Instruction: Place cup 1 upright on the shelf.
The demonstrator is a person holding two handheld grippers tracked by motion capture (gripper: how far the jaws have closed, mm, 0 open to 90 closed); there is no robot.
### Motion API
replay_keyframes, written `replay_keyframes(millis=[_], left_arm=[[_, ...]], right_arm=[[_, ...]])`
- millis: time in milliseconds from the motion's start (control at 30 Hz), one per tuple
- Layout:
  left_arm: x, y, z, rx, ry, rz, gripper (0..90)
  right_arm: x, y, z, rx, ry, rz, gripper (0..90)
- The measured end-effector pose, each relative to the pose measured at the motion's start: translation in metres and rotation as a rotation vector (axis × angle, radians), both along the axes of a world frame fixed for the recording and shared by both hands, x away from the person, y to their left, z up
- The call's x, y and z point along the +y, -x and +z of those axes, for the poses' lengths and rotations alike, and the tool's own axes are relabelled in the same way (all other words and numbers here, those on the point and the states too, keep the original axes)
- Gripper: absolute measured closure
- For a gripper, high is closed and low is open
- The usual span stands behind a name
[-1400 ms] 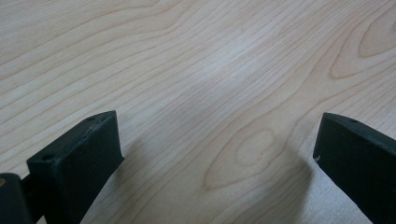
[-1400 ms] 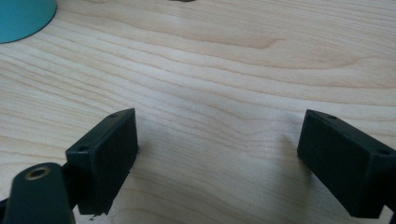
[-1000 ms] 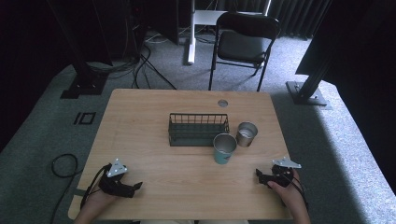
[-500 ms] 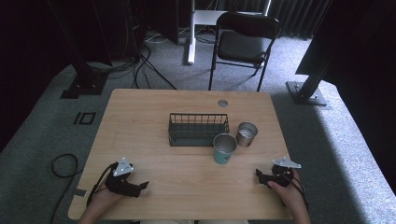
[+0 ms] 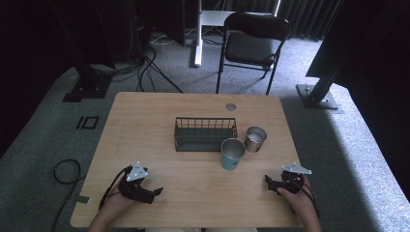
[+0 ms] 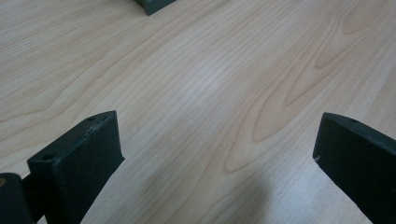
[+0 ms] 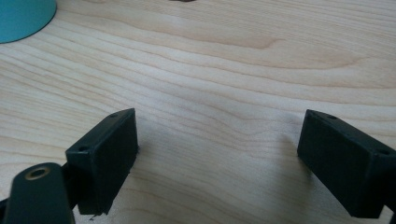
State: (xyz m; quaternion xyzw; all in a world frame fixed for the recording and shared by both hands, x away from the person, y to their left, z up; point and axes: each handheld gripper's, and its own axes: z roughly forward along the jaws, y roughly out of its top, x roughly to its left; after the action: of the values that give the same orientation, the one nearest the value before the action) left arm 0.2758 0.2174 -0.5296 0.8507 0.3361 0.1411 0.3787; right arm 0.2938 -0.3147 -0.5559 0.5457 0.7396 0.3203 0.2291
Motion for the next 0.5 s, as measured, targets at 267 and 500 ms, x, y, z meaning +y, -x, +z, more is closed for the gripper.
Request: replay_keyframes(millis=[267, 500], left_arm=[[-0.021, -0.004, 0.004, -0.006, 0.004, -0.054, 2.4], [-0.035, -0.009, 0.001, 0.0, 0.001, -0.078, 2.4]], right_arm=[[0.0, 0.0, 0.0, 0.0, 0.0, 0.0, 11.8], [0.0, 0.0, 0.0, 0.0, 0.0, 0.0, 11.8]])
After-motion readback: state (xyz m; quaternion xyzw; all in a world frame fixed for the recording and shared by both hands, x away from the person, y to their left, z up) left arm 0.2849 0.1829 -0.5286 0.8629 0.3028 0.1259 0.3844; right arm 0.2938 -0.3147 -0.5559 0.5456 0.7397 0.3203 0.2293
